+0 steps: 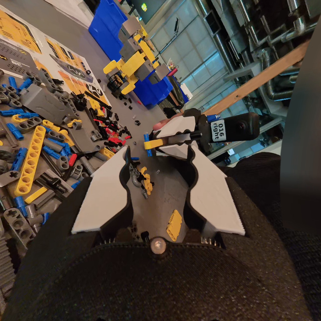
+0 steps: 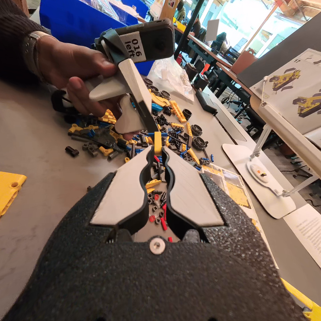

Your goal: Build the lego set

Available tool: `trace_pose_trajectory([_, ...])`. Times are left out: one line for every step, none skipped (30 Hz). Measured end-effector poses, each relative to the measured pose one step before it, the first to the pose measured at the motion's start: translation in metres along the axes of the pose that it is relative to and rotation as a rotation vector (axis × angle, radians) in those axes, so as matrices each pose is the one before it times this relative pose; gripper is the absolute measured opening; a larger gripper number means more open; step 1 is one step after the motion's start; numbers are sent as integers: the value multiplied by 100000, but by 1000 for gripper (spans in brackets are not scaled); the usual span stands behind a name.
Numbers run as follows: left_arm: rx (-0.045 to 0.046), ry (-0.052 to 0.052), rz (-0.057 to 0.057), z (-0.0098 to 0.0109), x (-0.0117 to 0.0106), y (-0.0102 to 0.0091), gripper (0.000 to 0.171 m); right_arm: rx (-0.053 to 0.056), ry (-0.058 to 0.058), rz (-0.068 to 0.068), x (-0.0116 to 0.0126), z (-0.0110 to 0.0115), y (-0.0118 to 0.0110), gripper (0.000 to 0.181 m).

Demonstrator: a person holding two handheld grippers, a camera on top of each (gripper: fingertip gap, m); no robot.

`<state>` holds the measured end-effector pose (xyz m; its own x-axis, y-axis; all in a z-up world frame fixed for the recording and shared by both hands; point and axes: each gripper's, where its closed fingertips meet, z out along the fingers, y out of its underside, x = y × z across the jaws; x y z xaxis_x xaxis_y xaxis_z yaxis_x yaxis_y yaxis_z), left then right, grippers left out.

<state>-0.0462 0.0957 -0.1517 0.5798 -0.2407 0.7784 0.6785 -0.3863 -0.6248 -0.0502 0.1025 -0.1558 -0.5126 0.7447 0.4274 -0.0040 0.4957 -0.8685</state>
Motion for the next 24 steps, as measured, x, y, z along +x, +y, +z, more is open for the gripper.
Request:
trace_pose_trajectory([-443, 217, 259, 25, 55, 62, 61, 271, -528, 67, -57, -29, -13, 7])
trace_pose_trajectory([-296, 624, -149, -7, 79, 33, 57, 926, -906, 266, -120, -57, -117, 7])
trace_pose_trajectory([-169, 1544, -502, -21, 194, 17, 48, 1317, -1381, 338, -216, -64, -210, 7])
trace_pose_trajectory([-339, 2864, -851, -11, 372, 46, 37, 1453, -1408, 265, -238, -64, -250, 7])
trace_pose_trajectory([-256, 2940, -1416, 23, 374, 34, 30, 1175, -1104, -20, -233, -44, -237, 7])
trace_pose_trajectory([-356, 2656, -1514, 40, 320, 69, 26, 791, -910, -452, -213, -32, -176, 7])
trace_pose_trajectory([-739, 1369, -992, 65, 125, 139, 19, 662, -615, -720, -175, -25, -150, 7])
trace_pose_trajectory([-658, 126, -277, 54, -49, 147, 13, 654, -394, -622, -144, -29, -146, 7])
trace_pose_trajectory([-608, -196, 238, 67, -72, 135, 8, 623, -410, -287, -113, -11, -121, 7])
trace_pose_trajectory([-539, 127, 313, 61, 3, 123, 5, 473, -545, 13, -109, -28, -89, 7])
trace_pose_trajectory([-164, 230, -100, 41, 37, 56, 5, 218, -352, 189, -38, -27, -31, 7])
trace_pose_trajectory([-8, -78, -122, 2, -27, 2, 5, 46, -50, 466, 31, -13, 19, 7])
trace_pose_trajectory([-145, -122, -134, -16, -29, 25, 5, -71, -18, 776, 37, 11, 38, 8])
trace_pose_trajectory([-206, 184, -23, -23, 22, 39, 5, -55, 317, 773, 98, 16, 18, 8])
trace_pose_trajectory([-548, 590, -34, 22, 88, 99, 8, -27, 1180, 451, 209, 3, 25, 8])
trace_pose_trajectory([-544, 180, 20, 62, 63, 98, 10, 31, 944, -44, 177, -17, 18, 8])
trace_pose_trajectory([120, -733, 753, 37, -37, -7, 5, 394, -201, -89, -5, -59, -28, 8])
trace_pose_trajectory([89, -533, 1586, 24, 6, 11, 4, 639, -437, 198, -41, -64, -95, 8])
trace_pose_trajectory([-262, -200, 637, 15, 29, 22, 4, 372, -290, 192, -27, -52, -79, 8])
trace_pose_trajectory([-57, 37, -81, -1, -5, 3, 4, 155, -202, 33, -12, -24, -50, 8])
trace_pose_trajectory([-29, 216, -552, -10, 3, 16, 4, 93, -101, 26, -12, 5, -22, 8])
trace_pose_trajectory([113, 282, -440, -34, -4, -15, 5, 23, -136, 163, -15, 16, -11, 7])
trace_pose_trajectory([395, 54, -322, -25, -9, -57, 7, -138, -292, 272, -41, 25, 31, 7])
trace_pose_trajectory([403, 93, -286, -19, -1, -52, 12, -400, -576, 348, -68, 30, 70, 7])
